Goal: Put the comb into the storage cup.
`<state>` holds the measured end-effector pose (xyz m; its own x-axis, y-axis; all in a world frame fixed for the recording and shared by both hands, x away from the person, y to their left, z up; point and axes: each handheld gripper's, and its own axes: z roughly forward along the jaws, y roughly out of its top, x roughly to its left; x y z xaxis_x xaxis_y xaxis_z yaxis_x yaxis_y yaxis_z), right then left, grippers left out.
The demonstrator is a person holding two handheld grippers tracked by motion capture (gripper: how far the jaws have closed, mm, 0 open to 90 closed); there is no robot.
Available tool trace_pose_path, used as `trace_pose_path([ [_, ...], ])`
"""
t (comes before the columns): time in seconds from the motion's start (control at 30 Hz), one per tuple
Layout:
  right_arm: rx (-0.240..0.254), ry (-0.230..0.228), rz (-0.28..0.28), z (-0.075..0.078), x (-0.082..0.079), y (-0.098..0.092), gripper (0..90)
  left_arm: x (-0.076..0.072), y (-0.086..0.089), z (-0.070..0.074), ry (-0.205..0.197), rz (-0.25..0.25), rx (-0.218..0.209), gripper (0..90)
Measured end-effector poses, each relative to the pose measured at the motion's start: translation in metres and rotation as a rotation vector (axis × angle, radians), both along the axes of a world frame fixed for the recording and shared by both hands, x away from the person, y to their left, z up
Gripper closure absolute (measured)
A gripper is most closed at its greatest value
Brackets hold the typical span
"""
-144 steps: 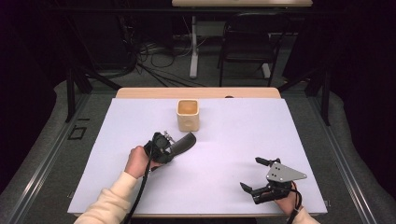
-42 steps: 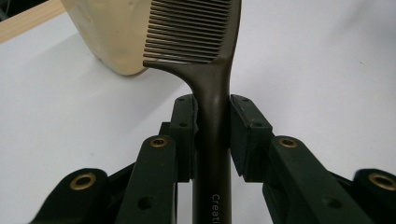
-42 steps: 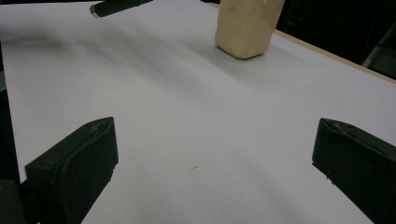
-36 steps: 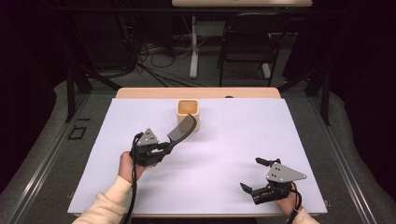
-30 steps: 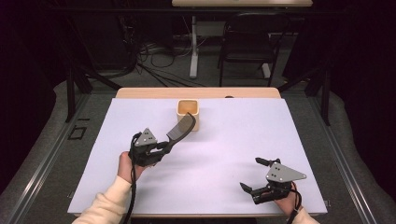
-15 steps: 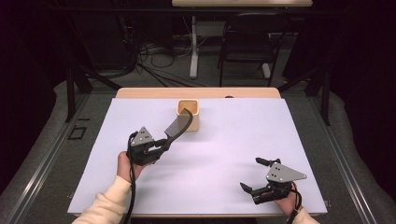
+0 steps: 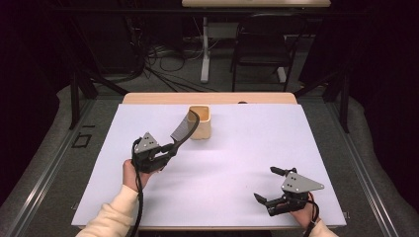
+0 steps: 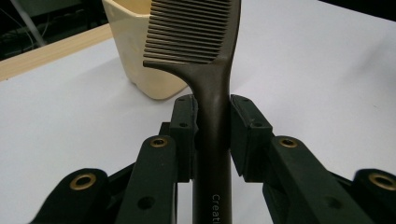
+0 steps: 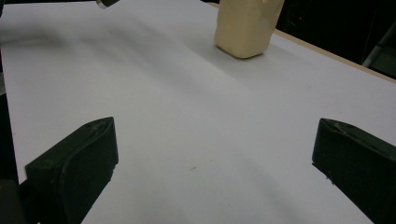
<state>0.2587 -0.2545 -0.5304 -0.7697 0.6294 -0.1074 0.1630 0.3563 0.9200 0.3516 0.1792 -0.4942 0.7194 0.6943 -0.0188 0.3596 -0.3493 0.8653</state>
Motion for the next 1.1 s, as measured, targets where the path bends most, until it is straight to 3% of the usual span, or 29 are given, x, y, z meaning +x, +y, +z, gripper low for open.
trace_pose_path([
  [1.1,-0.004,0.009,-0.003,-0.0008,0.0004,0.0008,0.0,0.0067,0.0052,0.0096,-0.039,0.043,-0.048,72.3],
])
